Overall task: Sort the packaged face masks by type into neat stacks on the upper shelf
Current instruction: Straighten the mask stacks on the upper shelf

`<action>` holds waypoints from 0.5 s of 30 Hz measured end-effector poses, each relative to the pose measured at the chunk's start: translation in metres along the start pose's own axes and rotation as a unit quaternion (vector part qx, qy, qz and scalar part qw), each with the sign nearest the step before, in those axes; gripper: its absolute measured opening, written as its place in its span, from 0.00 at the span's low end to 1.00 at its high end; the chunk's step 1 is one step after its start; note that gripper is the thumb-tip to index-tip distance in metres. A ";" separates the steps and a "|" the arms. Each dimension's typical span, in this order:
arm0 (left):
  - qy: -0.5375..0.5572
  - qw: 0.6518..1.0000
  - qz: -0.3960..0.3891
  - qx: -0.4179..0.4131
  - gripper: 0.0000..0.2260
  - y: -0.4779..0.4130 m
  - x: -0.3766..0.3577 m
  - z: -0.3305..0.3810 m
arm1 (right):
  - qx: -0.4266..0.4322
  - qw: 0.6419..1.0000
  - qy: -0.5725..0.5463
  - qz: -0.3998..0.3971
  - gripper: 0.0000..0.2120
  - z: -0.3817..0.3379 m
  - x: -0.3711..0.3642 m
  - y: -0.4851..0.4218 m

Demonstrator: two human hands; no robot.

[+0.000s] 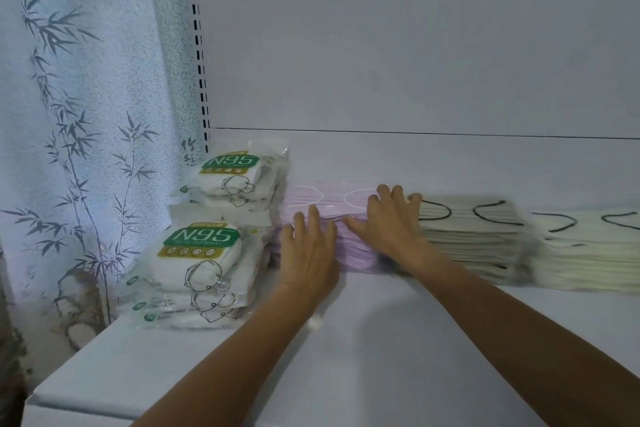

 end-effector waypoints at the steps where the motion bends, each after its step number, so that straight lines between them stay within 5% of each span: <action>1: 0.027 1.000 0.006 0.004 0.21 0.001 0.000 -0.002 | 0.000 1.000 0.006 -0.006 0.36 0.000 0.000 0.000; 11: 0.147 0.989 0.028 0.006 0.23 -0.002 -0.013 -0.018 | 0.076 0.997 -0.014 -0.015 0.44 -0.003 -0.015 0.006; 15: 0.126 0.990 0.058 -0.035 0.11 0.002 -0.007 -0.020 | 0.120 0.991 -0.039 -0.033 0.45 -0.011 -0.018 0.009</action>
Point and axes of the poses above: each hand's wrist, its own y-axis away from the middle knuckle, its own x-axis out of the back of the hand, z = x × y, the point moved 3 cm from there along -y, towards the middle knuckle, and after that the axes turned 10 degrees about y, right-handed, at the moved point
